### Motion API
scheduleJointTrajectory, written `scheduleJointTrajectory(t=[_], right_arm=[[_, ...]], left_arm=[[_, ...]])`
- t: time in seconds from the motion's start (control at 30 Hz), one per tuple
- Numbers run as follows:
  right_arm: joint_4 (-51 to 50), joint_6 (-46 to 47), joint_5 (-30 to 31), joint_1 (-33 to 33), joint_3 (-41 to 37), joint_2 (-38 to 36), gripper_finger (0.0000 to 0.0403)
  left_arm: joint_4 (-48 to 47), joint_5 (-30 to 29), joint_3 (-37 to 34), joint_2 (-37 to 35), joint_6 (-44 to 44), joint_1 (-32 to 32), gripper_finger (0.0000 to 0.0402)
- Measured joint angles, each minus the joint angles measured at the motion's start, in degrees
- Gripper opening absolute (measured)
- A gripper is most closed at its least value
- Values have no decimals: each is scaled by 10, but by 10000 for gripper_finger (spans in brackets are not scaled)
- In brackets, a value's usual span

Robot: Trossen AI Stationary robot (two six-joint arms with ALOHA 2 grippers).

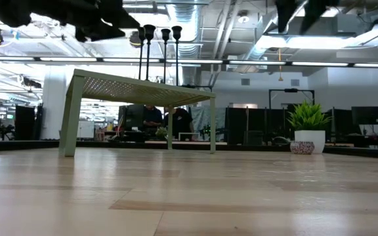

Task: Pick & Place candle stick holders
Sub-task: Put the red patterned scented candle on the shelf

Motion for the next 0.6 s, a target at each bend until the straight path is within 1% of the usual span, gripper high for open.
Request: scheduleJointTrajectory(t=[0.13,0.3,0.37,0.47,0.53,0.6], right_arm=[[3,66,-36,-46,-78,0,351],[42,166,-72,-109,-209,0,351],[94,190,-89,-131,-266,0,350],[216,201,-91,-150,-348,0,349],[301,202,-98,-165,-391,1,348],[361,204,-100,-180,-426,1,345]], left_arm=[[0,-29,0,-25,0,-36,318],[0,-58,0,-44,0,-72,318],[1,-63,0,-47,0,-80,318],[0,-65,0,-52,0,-89,318],[1,-65,0,-52,2,-90,318],[0,-67,0,-52,3,-90,318]])
